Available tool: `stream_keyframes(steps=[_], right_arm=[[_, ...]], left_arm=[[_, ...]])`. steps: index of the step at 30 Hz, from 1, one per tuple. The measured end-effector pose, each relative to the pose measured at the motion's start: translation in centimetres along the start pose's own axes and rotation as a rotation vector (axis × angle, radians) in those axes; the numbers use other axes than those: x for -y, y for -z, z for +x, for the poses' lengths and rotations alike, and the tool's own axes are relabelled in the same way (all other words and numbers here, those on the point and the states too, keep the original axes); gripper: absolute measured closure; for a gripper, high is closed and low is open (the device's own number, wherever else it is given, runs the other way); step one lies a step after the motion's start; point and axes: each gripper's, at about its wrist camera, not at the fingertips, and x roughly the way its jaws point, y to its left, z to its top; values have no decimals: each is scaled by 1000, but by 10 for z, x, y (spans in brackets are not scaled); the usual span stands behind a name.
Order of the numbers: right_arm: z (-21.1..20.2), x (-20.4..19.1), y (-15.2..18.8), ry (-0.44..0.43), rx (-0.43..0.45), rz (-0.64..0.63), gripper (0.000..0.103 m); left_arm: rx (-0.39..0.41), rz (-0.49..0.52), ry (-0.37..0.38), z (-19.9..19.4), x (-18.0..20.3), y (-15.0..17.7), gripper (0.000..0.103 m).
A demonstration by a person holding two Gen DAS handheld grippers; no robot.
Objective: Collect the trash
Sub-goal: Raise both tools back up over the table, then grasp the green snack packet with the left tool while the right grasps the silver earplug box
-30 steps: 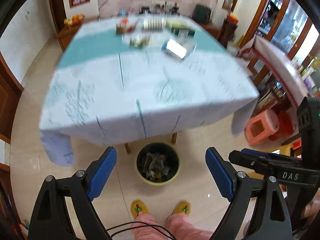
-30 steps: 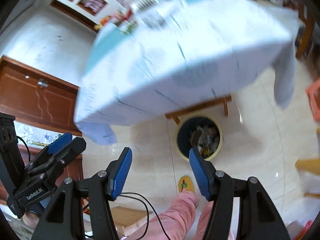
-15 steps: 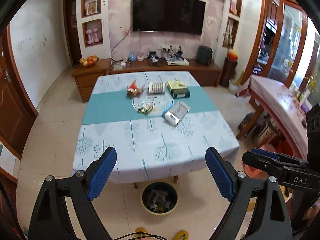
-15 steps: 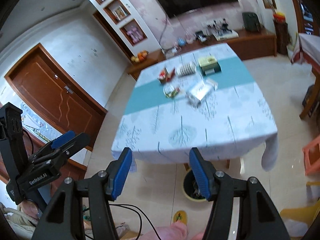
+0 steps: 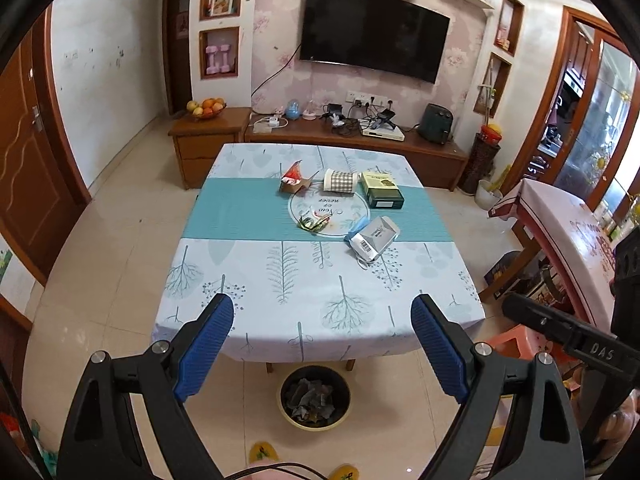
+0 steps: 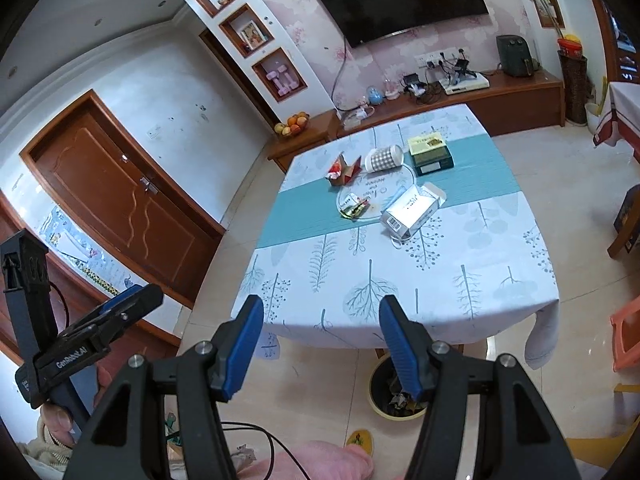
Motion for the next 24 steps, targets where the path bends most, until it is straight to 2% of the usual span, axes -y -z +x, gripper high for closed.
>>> stream_keyframes(steps=[1,7,12,15,18,21,24], right_arm=[[5,-1,-2,4,-8,-2,33],[38,4,-21,44,-16,22,33],[81,17,-49,132,-22,99,33],[113,30,-67,183,-30,195,33],[153,43,-83,246,-57,267,33],[195,60,-96,304,-80,349,33],[230,79,-106,345,-94,429,33]], left_arm=[[2,-2,6,4,-3,-3,14],[-13,38,12,42,-16,-25,16],[-50,98,79,100,-28,-63,18],[-127,139,141,149,-35,-91,18],[-249,195,227,212,-41,-113,18],[-343,242,246,272,-45,-123,18],[-399,277,259,321,-46,-130,18]])
